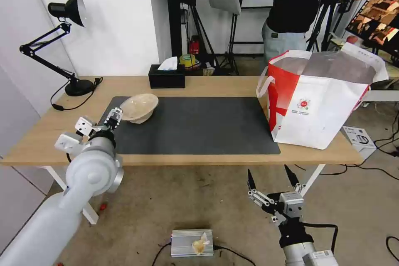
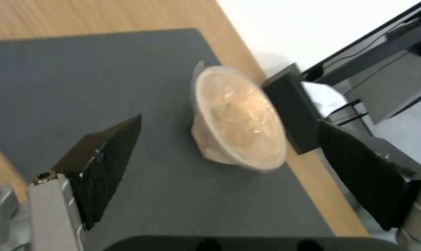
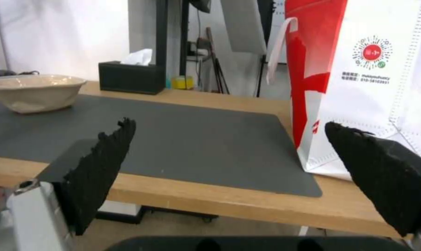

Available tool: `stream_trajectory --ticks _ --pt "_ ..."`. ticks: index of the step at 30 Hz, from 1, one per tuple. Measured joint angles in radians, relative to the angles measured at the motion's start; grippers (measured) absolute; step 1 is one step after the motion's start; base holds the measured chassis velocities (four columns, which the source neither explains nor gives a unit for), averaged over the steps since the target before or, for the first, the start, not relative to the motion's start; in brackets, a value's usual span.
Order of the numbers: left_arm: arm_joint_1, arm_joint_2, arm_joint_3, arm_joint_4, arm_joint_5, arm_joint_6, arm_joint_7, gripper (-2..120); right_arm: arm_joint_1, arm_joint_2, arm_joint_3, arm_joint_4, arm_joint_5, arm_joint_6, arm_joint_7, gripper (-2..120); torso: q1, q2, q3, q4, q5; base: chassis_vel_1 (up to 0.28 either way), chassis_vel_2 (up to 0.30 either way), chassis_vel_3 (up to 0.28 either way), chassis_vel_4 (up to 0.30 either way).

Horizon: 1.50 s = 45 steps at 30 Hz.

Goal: Pick up the trash from the table and place it into the takeout bag.

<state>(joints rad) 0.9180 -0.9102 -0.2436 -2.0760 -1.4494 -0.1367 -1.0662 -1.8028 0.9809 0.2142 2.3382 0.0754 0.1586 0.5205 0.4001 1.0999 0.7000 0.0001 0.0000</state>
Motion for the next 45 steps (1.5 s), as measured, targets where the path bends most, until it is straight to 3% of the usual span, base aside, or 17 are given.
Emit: stream_trajectory --ticks 19,32,45 --pt "-0.149 -0.086 0.114 0.164 0.035 0.013 -0.057 100 0.000 0.000 0.000 0.000 0.000 0.000 0.000 100 0.000 0.000 0.000 -0.0001 0.0000 0.000 0.000 0.000 0.000" --pt "-0.232 -0.129 0.165 0.218 0.045 0.019 -0.074 100 0.000 0.000 0.000 0.000 0.000 0.000 0.000 100 0.000 0.000 0.000 -0.0002 0.0000 0.000 0.000 0.000 0.000" --pt "-0.255 -0.150 0.165 0.273 0.052 0.035 -0.078 100 0.000 0.000 0.000 0.000 0.000 0.000 0.000 100 0.000 0.000 0.000 -0.0001 0.0000 0.000 0.000 0.000 0.000"
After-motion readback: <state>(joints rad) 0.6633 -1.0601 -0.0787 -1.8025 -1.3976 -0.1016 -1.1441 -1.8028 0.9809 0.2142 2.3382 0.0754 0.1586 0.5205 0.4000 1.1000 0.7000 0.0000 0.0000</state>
